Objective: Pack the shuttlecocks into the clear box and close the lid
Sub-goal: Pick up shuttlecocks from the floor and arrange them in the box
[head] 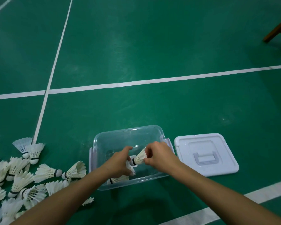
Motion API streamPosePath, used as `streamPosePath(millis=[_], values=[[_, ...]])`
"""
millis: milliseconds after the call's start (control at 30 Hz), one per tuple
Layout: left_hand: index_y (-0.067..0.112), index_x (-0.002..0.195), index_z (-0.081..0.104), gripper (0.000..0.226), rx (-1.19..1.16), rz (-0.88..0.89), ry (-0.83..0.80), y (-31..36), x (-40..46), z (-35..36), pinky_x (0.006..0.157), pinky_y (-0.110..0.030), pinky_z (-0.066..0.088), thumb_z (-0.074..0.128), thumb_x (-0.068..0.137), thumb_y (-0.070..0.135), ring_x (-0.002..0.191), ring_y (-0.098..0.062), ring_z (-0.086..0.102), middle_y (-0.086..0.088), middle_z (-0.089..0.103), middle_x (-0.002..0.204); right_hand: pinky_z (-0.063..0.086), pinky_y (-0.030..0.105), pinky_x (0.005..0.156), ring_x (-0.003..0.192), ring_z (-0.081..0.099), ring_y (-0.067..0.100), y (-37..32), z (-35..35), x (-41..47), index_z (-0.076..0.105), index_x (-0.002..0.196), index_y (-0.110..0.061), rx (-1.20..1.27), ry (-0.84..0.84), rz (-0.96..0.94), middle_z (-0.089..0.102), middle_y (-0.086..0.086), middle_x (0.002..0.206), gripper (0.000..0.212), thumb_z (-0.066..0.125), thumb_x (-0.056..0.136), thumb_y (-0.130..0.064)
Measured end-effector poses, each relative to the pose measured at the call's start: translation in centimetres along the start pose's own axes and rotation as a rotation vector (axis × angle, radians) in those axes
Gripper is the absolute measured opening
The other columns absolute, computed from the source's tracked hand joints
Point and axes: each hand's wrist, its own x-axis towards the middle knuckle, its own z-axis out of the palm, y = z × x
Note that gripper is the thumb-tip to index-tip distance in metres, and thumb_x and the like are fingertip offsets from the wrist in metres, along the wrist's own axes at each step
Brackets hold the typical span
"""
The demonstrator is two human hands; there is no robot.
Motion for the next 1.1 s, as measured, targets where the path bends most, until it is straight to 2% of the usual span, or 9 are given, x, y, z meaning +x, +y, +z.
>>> streamPosePath(millis=[100,267,433,533,600,700,833,933,1100], values=[[0.024,0.157,0.031,0.097,-0.005,-0.003,-0.003,-0.1,-0.1,0.1,0.084,-0.023,0.053,0.090,0.080,0.012,0.101,-0.014,0.063,0.006,0.061,0.118,0.060,0.039,0.075,0.083,0.070,0.026,0.0,0.8,0.6,0.074,0.082,-0.012,-0.018,-0.039,0.022,0.075,0.008,0.084,0.009,0.081,0.082,-0.018],[0.026,0.152,0.037,0.089,0.005,0.020,0.011,-0.5,-0.3,-0.6,0.071,-0.017,0.048,0.089,0.081,0.010,0.092,-0.008,0.059,0.008,0.060,0.111,0.060,0.034,0.080,0.086,0.071,0.021,-0.2,1.6,1.5,0.076,0.088,-0.014,-0.005,-0.118,0.031,0.077,0.004,0.090,0.012,0.086,0.082,-0.018],[0.030,0.147,0.043,0.087,0.078,0.058,0.003,-1.2,-0.4,-0.3,0.073,-0.019,0.051,0.091,0.077,0.009,0.093,-0.010,0.061,0.005,0.056,0.117,0.054,0.021,0.062,0.065,0.063,0.009,-0.3,3.1,1.6,0.072,0.076,-0.023,0.113,-0.312,0.076,0.070,-0.007,0.075,0.018,0.083,0.077,-0.009],[0.027,0.144,0.049,0.076,0.094,0.046,-0.014,-1.2,-0.1,0.1,0.081,-0.025,0.057,0.085,0.081,0.005,0.097,-0.013,0.064,0.005,0.058,0.118,0.057,0.023,0.064,0.066,0.064,0.011,0.0,3.7,1.9,0.073,0.075,-0.022,0.133,-0.393,0.097,0.073,-0.004,0.079,0.018,0.083,0.076,-0.006],[0.023,0.143,0.050,0.072,0.097,0.039,-0.027,-1.2,0.1,0.3,0.080,-0.022,0.056,0.084,0.082,0.003,0.099,-0.013,0.064,0.006,0.061,0.115,0.057,0.025,0.064,0.066,0.064,0.013,0.2,3.8,2.3,0.072,0.074,-0.021,0.150,-0.438,0.119,0.074,0.001,0.081,0.020,0.085,0.077,-0.006],[0.024,0.141,0.051,0.072,0.098,0.024,-0.033,-1.2,0.4,0.4,0.082,-0.024,0.058,0.085,0.082,0.003,0.099,-0.012,0.065,0.006,0.063,0.116,0.061,0.032,0.073,0.069,0.063,0.017,0.3,3.7,2.6,0.076,0.081,-0.017,0.167,-0.486,0.135,0.075,0.007,0.084,0.013,0.085,0.077,-0.008],[0.026,0.140,0.053,0.073,0.075,0.016,-0.025,-1.5,0.5,0.1,0.087,-0.031,0.061,0.087,0.079,0.005,0.098,-0.013,0.066,0.004,0.063,0.117,0.063,0.034,0.077,0.071,0.070,0.019,0.7,3.5,3.0,0.081,0.090,-0.008,0.229,-0.454,0.174,0.078,0.004,0.084,0.017,0.083,0.074,-0.003],[0.024,0.140,0.054,0.073,0.048,0.044,0.016,-1.3,-0.1,-0.2,0.092,-0.029,0.057,0.089,0.078,0.011,0.105,-0.014,0.062,0.002,0.062,0.125,0.065,0.044,0.087,0.088,0.078,0.027,0.6,3.1,3.0,0.078,0.098,-0.008,0.282,-0.409,0.186,0.081,0.012,0.097,0.026,0.089,0.075,-0.003],[0.027,0.134,0.058,0.064,-0.092,0.165,0.209,0.4,-3.3,-2.9,0.093,-0.026,0.056,0.091,0.079,0.021,0.110,-0.010,0.062,0.006,0.063,0.126,0.063,0.041,0.091,0.094,0.077,0.022,-0.4,0.6,1.9,0.073,0.110,-0.012,0.351,-0.239,0.085,0.079,0.004,0.098,0.046,0.097,0.071,-0.014]])
